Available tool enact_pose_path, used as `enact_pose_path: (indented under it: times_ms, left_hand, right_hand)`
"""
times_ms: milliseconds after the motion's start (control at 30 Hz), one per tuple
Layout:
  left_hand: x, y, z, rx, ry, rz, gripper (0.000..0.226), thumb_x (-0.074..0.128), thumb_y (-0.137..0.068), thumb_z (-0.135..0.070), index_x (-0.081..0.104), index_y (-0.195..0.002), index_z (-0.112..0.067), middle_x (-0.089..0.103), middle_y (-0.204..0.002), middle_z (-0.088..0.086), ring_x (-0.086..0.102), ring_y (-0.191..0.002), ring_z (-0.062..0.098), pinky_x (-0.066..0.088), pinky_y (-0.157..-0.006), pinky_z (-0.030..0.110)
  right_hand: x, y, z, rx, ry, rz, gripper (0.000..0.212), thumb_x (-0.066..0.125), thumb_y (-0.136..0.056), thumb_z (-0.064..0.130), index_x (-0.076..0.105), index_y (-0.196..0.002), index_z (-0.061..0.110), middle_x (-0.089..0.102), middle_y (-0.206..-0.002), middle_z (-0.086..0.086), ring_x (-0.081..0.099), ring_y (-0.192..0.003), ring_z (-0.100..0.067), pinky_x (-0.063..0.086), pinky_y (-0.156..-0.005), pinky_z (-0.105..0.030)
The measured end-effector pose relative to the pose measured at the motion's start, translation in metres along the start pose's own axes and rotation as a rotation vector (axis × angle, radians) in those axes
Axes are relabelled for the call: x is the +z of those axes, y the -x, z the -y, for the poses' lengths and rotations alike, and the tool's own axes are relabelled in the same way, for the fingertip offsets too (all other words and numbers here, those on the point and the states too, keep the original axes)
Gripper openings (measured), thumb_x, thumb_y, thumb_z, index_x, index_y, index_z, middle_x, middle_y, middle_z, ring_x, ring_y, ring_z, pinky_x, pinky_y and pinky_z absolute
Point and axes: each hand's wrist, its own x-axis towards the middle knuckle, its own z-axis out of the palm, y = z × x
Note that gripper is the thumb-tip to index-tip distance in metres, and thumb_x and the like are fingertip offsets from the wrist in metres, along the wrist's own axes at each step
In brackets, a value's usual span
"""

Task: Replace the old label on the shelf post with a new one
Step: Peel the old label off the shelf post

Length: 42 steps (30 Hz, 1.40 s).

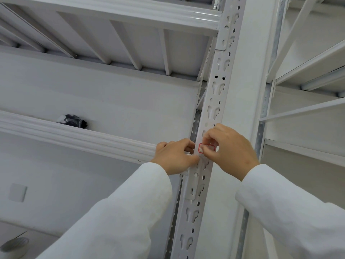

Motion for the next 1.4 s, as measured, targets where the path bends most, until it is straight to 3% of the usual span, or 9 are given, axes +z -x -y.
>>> enact_pose_path:
  times_ms: [133, 467, 633, 833, 967, 1233, 1400]
  left_hand:
    - [0.000, 0.000, 0.000, 0.002, -0.010, 0.003, 0.034, 0.049, -0.085, -0.041, 0.054, -0.118, -0.035, 0.063, -0.119, -0.018, 0.049, -0.119, 0.007, 0.016, -0.097, 0.025]
    - [0.001, -0.001, 0.001, 0.001, -0.009, 0.002, 0.032, 0.050, -0.084, -0.042, 0.054, -0.116, -0.035, 0.064, -0.118, -0.018, 0.050, -0.118, 0.007, 0.016, -0.096, 0.025]
    - [0.000, -0.001, 0.000, 0.002, -0.012, 0.001, 0.033, 0.050, -0.084, -0.041, 0.054, -0.116, -0.035, 0.064, -0.119, -0.018, 0.050, -0.119, 0.007, 0.017, -0.098, 0.026]
    - [0.000, 0.000, 0.000, 0.004, -0.020, 0.009, 0.033, 0.049, -0.084, -0.040, 0.053, -0.117, -0.036, 0.063, -0.119, -0.018, 0.050, -0.118, 0.007, 0.017, -0.098, 0.026]
    - [0.000, 0.000, 0.001, 0.002, -0.006, 0.007, 0.032, 0.050, -0.084, -0.042, 0.054, -0.115, -0.036, 0.063, -0.119, -0.019, 0.049, -0.119, 0.007, 0.016, -0.096, 0.025]
    - [0.000, 0.000, 0.001, 0.001, -0.012, 0.010, 0.034, 0.050, -0.084, -0.041, 0.053, -0.117, -0.035, 0.063, -0.120, -0.018, 0.049, -0.119, 0.007, 0.017, -0.099, 0.026]
    - [0.000, 0.001, 0.000, 0.003, -0.017, 0.009, 0.034, 0.049, -0.085, -0.041, 0.053, -0.118, -0.035, 0.063, -0.120, -0.017, 0.050, -0.118, 0.008, 0.017, -0.098, 0.026]
  right_hand:
    - [0.000, 0.003, -0.002, -0.029, 0.012, -0.017, 0.011, 0.059, -0.082, 0.028, 0.061, -0.092, 0.028, 0.048, -0.082, 0.011, 0.047, -0.079, -0.011, 0.046, -0.063, -0.030]
    - [0.001, -0.005, 0.000, -0.065, 0.094, 0.018, 0.008, 0.057, -0.083, 0.031, 0.060, -0.080, 0.024, 0.045, -0.080, 0.011, 0.041, -0.077, -0.010, 0.035, -0.060, -0.025]
    - [0.003, -0.010, -0.001, -0.177, 0.193, 0.005, 0.013, 0.054, -0.088, 0.025, 0.061, -0.085, 0.015, 0.056, -0.090, 0.001, 0.053, -0.083, -0.019, 0.039, -0.060, -0.028]
    - [0.010, -0.011, -0.004, -0.304, 0.356, -0.066, 0.014, 0.071, -0.074, 0.015, 0.059, -0.070, 0.009, 0.056, -0.068, -0.008, 0.052, -0.054, -0.023, 0.045, -0.041, -0.032]
    - [0.010, -0.008, -0.007, -0.300, 0.263, -0.082, 0.011, 0.061, -0.079, 0.018, 0.059, -0.072, 0.011, 0.057, -0.072, -0.006, 0.053, -0.058, -0.024, 0.043, -0.044, -0.032]
    - [0.003, -0.006, -0.011, -0.186, 0.156, -0.042, 0.010, 0.061, -0.084, 0.029, 0.060, -0.080, 0.020, 0.047, -0.079, 0.009, 0.040, -0.073, -0.011, 0.035, -0.057, -0.026]
    - [0.006, -0.009, -0.008, -0.311, 0.300, -0.104, 0.011, 0.069, -0.076, 0.015, 0.060, -0.071, 0.010, 0.059, -0.073, -0.007, 0.054, -0.061, -0.026, 0.043, -0.047, -0.032]
